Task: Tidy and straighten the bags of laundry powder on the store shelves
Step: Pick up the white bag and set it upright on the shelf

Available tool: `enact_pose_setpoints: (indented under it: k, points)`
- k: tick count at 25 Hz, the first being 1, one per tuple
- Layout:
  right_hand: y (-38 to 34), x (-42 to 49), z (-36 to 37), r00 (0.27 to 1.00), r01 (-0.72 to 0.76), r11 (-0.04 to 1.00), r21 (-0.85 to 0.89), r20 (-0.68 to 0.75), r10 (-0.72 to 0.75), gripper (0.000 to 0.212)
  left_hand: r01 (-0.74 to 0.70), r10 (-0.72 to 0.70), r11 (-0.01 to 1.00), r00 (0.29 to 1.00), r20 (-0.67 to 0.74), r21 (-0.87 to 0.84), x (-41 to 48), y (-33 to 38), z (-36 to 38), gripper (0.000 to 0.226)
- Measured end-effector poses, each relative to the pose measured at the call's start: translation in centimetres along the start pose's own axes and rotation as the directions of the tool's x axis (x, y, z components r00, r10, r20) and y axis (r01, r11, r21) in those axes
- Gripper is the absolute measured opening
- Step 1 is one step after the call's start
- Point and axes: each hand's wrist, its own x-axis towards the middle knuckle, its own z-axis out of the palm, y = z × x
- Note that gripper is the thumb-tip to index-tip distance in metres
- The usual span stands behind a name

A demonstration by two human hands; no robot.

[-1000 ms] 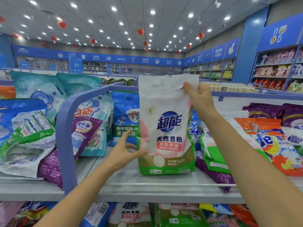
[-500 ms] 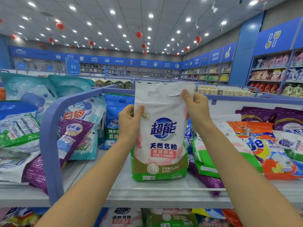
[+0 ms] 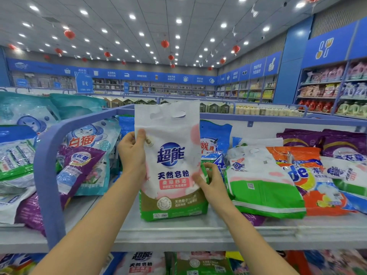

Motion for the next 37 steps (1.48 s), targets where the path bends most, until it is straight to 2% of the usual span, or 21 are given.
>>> enact_pose_setpoints:
  k: [3, 5, 7, 8, 9, 10, 11, 12, 13, 14, 15, 16, 17, 19, 21, 22, 25, 28, 33, 35, 37]
  points:
    - [0.2, -0.1, 0.3, 0.993, 0.075, 0.994, -0.082, -0.085, -0.082, 0.044, 0.055, -0.057, 0.998, 0.998, -0.042, -0.037, 0.4, -0.3, -0.3, 0.025]
    - [0.4, -0.1, 0.2, 0.988, 0.106, 0.989, -0.103, -0.102, -0.116, 0.035, 0.066, -0.066, 0.997, 0.998, 0.019, 0.027, 0.7, 0.1, -0.4, 0.021]
    - [0.5, -0.4, -0.1, 0.992, 0.095, 0.991, -0.089, -0.078, -0.102, 0.025, -0.068, 0.053, 0.988, 0.993, 0.108, 0.138, 1.2, 1.7, -0.5, 0.009]
    - [0.4, -0.6, -0.2, 0.994, 0.084, 0.992, -0.092, -0.054, -0.09, 0.022, -0.228, 0.198, 0.946, 0.969, 0.146, 0.229, 1.4, 3.1, -0.3, 0.025]
    - [0.4, -0.7, -0.4, 0.996, 0.082, 0.991, -0.103, -0.036, -0.086, 0.022, -0.423, 0.364, 0.848, 0.903, 0.229, 0.32, 1.6, 4.7, 0.1, 0.043]
    - [0.3, -0.8, -0.5, 0.996, 0.084, 0.991, -0.107, -0.021, -0.087, 0.025, -0.615, 0.507, 0.681, 0.787, 0.351, 0.397, 1.7, 6.1, 1.1, 0.056]
    - [0.2, -0.8, -0.6, 0.996, 0.089, 0.991, -0.103, -0.017, -0.091, 0.027, -0.751, 0.552, 0.478, 0.66, 0.509, 0.455, 1.5, 7.3, 2.7, 0.063]
    - [0.2, -0.8, -0.6, 0.995, 0.095, 0.991, -0.096, -0.013, -0.097, 0.027, -0.825, 0.506, 0.293, 0.563, 0.653, 0.484, 1.2, 8.1, 4.5, 0.064]
    - [0.4, -0.8, -0.6, 0.995, 0.101, 0.99, -0.097, -0.01, -0.103, 0.027, -0.852, 0.406, 0.152, 0.516, 0.754, 0.501, 0.9, 8.5, 6.2, 0.061]
    - [0.3, -0.9, -0.5, 0.994, 0.108, 0.99, -0.096, -0.012, -0.109, 0.028, -0.863, 0.301, 0.072, 0.496, 0.814, 0.499, 0.8, 8.5, 7.6, 0.055]
    - [0.4, -1.0, -0.5, 0.993, 0.113, 0.989, -0.096, -0.015, -0.115, 0.028, -0.873, 0.218, 0.056, 0.484, 0.848, 0.484, 0.7, 8.3, 8.6, 0.046]
    - [0.4, -1.1, -0.5, 0.993, 0.115, 0.989, -0.096, -0.005, -0.116, 0.029, -0.878, 0.18, 0.117, 0.478, 0.86, 0.463, 0.9, 7.9, 9.2, 0.037]
    - [0.3, -1.4, -0.6, 0.994, 0.111, 0.99, -0.084, 0.031, -0.108, 0.031, -0.87, 0.182, 0.23, 0.478, 0.859, 0.436, 0.9, 7.5, 9.3, 0.03]
    - [-0.2, -1.8, -1.0, 0.985, 0.073, 0.996, -0.055, 0.163, -0.063, 0.046, -0.83, 0.261, 0.425, 0.495, 0.828, 0.362, 1.2, 7.2, 9.4, 0.024]
    - [-0.4, -1.8, -1.3, 0.97, 0.015, 0.999, -0.04, 0.244, -0.005, 0.059, -0.804, 0.325, 0.507, 0.512, 0.795, 0.31, 1.4, 7.1, 9.6, 0.024]
    - [-0.3, -1.8, -1.4, 0.969, -0.003, 1.0, -0.027, 0.249, 0.009, 0.057, -0.795, 0.34, 0.526, 0.523, 0.782, 0.302, 1.6, 7.0, 9.7, 0.024]
    - [0.4, -1.7, -1.6, 0.972, -0.019, 0.999, -0.03, 0.234, 0.025, 0.05, -0.779, 0.39, 0.534, 0.571, 0.722, 0.329, 1.6, 6.3, 9.8, 0.025]
    - [1.1, -1.4, -1.7, 0.963, -0.045, 0.997, -0.07, 0.262, 0.061, 0.071, -0.794, 0.456, 0.508, 0.577, 0.677, 0.334, 1.6, 6.2, 9.8, 0.022]
    - [1.2, -1.1, -1.5, 0.952, -0.033, 0.997, -0.068, 0.301, 0.052, 0.05, -0.774, 0.451, 0.501, 0.615, 0.647, 0.387, 2.2, 6.4, 9.5, 0.023]
    - [1.4, -1.2, -1.4, 0.96, -0.006, 0.999, -0.052, 0.281, 0.02, 0.055, -0.788, 0.483, 0.439, 0.612, 0.626, 0.432, 1.8, 6.4, 9.1, 0.025]
    - [1.5, -1.2, -1.4, 0.961, -0.009, 1.0, -0.03, 0.277, 0.017, 0.06, -0.824, 0.536, 0.304, 0.563, 0.63, 0.478, 1.3, 6.7, 8.0, 0.033]
